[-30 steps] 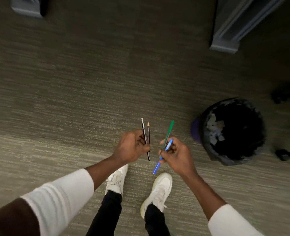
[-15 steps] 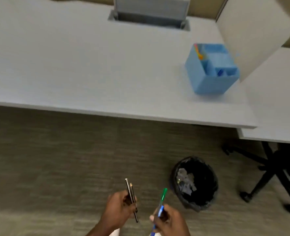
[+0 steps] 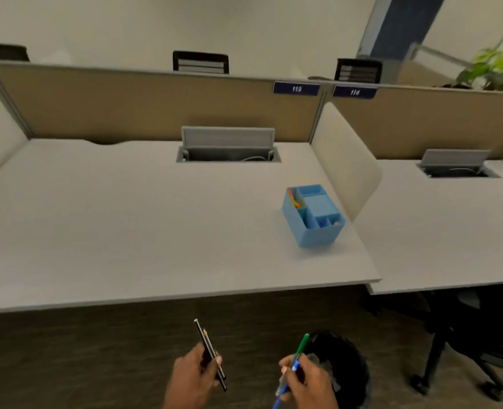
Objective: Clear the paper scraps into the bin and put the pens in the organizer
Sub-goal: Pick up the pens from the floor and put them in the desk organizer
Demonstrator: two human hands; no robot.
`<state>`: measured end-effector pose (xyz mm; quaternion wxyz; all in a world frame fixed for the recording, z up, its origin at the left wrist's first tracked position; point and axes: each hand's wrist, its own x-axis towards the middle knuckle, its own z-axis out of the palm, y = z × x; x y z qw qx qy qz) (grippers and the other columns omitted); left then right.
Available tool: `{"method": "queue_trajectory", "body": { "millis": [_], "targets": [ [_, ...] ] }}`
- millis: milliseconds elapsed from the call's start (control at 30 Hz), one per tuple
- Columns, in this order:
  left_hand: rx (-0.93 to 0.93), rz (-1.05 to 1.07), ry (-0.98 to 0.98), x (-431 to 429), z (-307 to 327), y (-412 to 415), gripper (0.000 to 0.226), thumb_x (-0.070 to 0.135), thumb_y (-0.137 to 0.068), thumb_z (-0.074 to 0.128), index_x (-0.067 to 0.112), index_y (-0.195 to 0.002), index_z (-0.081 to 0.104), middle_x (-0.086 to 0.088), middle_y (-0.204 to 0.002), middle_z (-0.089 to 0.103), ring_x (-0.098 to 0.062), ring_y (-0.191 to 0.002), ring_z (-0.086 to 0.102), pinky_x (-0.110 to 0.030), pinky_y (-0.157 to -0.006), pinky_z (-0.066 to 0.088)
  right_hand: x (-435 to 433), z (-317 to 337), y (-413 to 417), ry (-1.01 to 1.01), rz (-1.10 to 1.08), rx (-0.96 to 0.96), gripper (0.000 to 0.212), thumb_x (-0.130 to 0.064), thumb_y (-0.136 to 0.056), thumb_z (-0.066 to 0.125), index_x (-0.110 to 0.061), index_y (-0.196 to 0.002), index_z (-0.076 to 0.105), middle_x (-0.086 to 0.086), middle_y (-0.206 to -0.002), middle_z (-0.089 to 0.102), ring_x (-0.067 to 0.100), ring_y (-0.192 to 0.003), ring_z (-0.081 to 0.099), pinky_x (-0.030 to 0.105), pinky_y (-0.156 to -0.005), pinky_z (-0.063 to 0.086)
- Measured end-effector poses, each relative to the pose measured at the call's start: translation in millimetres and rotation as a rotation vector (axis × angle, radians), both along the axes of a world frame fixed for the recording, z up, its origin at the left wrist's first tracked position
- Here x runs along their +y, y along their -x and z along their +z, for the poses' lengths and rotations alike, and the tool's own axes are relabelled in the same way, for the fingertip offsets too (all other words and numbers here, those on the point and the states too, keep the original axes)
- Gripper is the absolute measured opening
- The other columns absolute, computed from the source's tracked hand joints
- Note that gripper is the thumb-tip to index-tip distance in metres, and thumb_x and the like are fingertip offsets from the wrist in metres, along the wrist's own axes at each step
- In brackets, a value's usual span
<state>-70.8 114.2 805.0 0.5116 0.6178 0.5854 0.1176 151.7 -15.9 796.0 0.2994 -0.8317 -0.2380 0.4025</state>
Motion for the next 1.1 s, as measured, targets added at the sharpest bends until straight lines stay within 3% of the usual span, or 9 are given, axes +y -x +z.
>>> {"method": "queue_trajectory", "body": {
  "millis": [233,333,400,500,633,767,867,933,1100],
  "targets": [
    [-0.041,-0.103,-0.090,37.5,46.6,-5.4,0.010,0.014,-0.095,0.075,0.021,-0.095,0.068,-0.003,-0.084,0.078,0.000,-0.074,0.077,-0.022,-0.062,0.065,14.9,78.2,-2.8,-0.128,-0.057,-0.036,0.057,-0.005,-0.091,0.079,-0.036,-0.128,0.047,0.004,-0.096,0.077,0.009,-0.077,0.080,0.027,-0.076,0.066],
    [-0.054,-0.141,-0.124,48.6,58.6,-8.8,0.008,0.016,-0.096,0.074,0.022,-0.095,0.068,-0.001,-0.084,0.077,-0.002,-0.075,0.078,-0.023,-0.064,0.066,17.0,96.5,-7.6,-0.193,-0.079,-0.071,0.097,-0.004,-0.092,0.078,-0.051,-0.148,0.014,0.004,-0.096,0.077,0.010,-0.077,0.080,0.022,-0.069,0.064],
    [-0.049,-0.165,-0.131,55.3,65.1,-12.6,0.007,0.018,-0.096,0.074,0.022,-0.095,0.068,0.000,-0.085,0.077,-0.004,-0.073,0.078,-0.025,-0.066,0.066,18.0,106.5,-13.1,-0.224,-0.104,-0.080,0.088,-0.003,-0.092,0.077,-0.049,-0.146,0.024,0.006,-0.100,0.077,0.012,-0.078,0.081,0.024,-0.070,0.065],
    [-0.044,-0.191,-0.140,65.5,71.8,-22.2,0.005,0.020,-0.098,0.070,0.022,-0.100,0.067,0.001,-0.090,0.076,-0.004,-0.072,0.078,-0.024,-0.070,0.065,20.3,113.0,-28.2,-0.248,-0.120,-0.138,0.044,-0.006,-0.095,0.075,-0.027,-0.127,0.054,0.005,-0.097,0.076,0.010,-0.074,0.080,0.032,-0.074,0.068],
    [-0.061,-0.204,-0.103,75.3,80.2,-45.5,0.004,0.023,-0.102,0.064,0.020,-0.104,0.064,-0.001,-0.097,0.076,-0.010,-0.075,0.080,-0.023,-0.069,0.064,31.3,119.8,-54.8,-0.316,-0.191,-0.167,0.016,-0.012,-0.100,0.069,-0.023,-0.109,0.062,0.006,-0.100,0.077,0.010,-0.078,0.081,0.038,-0.077,0.069],
    [-0.079,-0.196,-0.098,89.5,83.3,-73.2,0.003,0.025,-0.102,0.066,0.022,-0.100,0.064,0.001,-0.091,0.078,-0.009,-0.071,0.080,-0.025,-0.072,0.064,51.5,117.6,-86.9,-0.324,-0.264,-0.187,0.012,-0.012,-0.097,0.074,-0.020,-0.103,0.068,0.004,-0.098,0.078,0.010,-0.078,0.081,0.041,-0.083,0.068],
    [-0.099,-0.178,-0.131,108.5,81.3,-92.7,0.005,0.022,-0.101,0.068,0.023,-0.096,0.066,-0.001,-0.086,0.079,-0.009,-0.070,0.080,-0.020,-0.063,0.062,74.8,117.6,-116.4,-0.331,-0.298,-0.235,0.012,-0.016,-0.094,0.078,-0.023,-0.100,0.070,-0.002,-0.094,0.079,0.005,-0.080,0.080,0.037,-0.088,0.067],
    [-0.108,-0.164,-0.137,126.5,77.0,-108.5,0.007,0.020,-0.101,0.068,0.022,-0.095,0.068,-0.003,-0.083,0.080,-0.010,-0.071,0.080,-0.026,-0.068,0.066,95.3,119.6,-143.6,-0.347,-0.304,-0.283,0.012,-0.018,-0.094,0.079,-0.023,-0.100,0.069,-0.007,-0.090,0.079,0.001,-0.082,0.078,0.033,-0.088,0.066],
    [-0.097,-0.146,-0.149,167.2,81.5,-142.8,0.009,0.022,-0.102,0.067,0.019,-0.094,0.069,0.004,-0.079,0.082,-0.012,-0.071,0.080,-0.038,-0.076,0.068,141.2,134.7,-210.3,-0.409,-0.264,-0.560,0.019,-0.025,-0.092,0.082,-0.014,-0.104,0.072,-0.003,-0.087,0.079,0.008,-0.079,0.074,0.014,-0.071,0.056]
  ]
}}
